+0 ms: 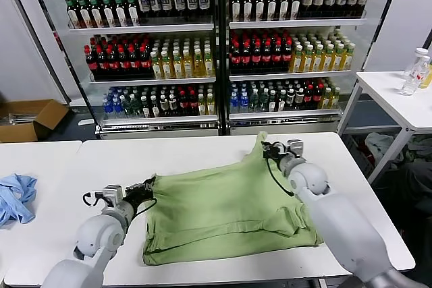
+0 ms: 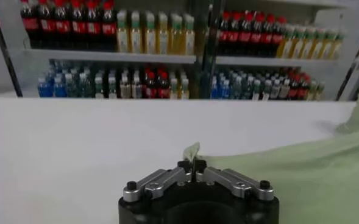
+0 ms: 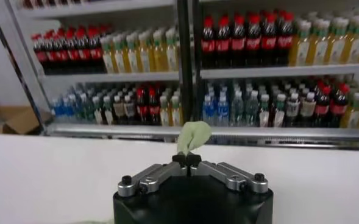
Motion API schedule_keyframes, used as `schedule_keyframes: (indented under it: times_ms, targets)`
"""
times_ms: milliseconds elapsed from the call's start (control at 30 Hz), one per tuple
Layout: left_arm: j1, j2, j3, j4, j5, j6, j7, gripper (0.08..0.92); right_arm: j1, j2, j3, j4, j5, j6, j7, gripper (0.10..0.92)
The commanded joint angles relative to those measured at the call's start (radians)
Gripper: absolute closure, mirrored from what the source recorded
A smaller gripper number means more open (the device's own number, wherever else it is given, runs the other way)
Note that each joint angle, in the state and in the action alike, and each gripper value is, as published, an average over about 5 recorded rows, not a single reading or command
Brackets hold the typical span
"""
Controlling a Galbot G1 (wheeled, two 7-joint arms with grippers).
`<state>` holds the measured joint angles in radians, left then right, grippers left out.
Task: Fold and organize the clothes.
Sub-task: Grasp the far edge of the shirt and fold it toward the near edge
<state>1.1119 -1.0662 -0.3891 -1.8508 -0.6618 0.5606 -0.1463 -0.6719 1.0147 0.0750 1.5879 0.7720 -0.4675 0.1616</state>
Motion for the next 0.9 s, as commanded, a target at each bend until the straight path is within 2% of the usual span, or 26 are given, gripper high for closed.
schedule_keyframes:
  times_ms: [33, 233, 533, 700, 900]
  targets:
    - [0.240, 0.012, -0.067, -0.285, -0.034, 0.007, -0.002, 0.911, -0.388, -0.148, 0.216, 0.400, 0.022, -0.013, 0.020, 0.918]
    - [0.351, 0.009, -0.051, -0.319, 0.076, 0.015, 0.010, 0.911, -0.602, -0.129, 0.336, 0.500, -0.031, -0.063, 0.041, 0.918]
    - [0.352, -0.010, 0.010, -0.262, 0.343, 0.002, 0.033, 0.911, -0.628, -0.044, 0.307, 0.427, -0.150, -0.110, 0.066, 0.906]
    - [0.386, -0.081, 0.026, -0.291, 0.445, -0.045, -0.027, 0.866, -0.662, -0.037, 0.323, 0.466, -0.179, -0.100, 0.057, 0.784]
    - [0.435, -0.218, 0.038, -0.288, 0.550, -0.069, -0.150, 0.694, -0.732, -0.033, 0.361, 0.504, -0.213, -0.081, 0.047, 0.610]
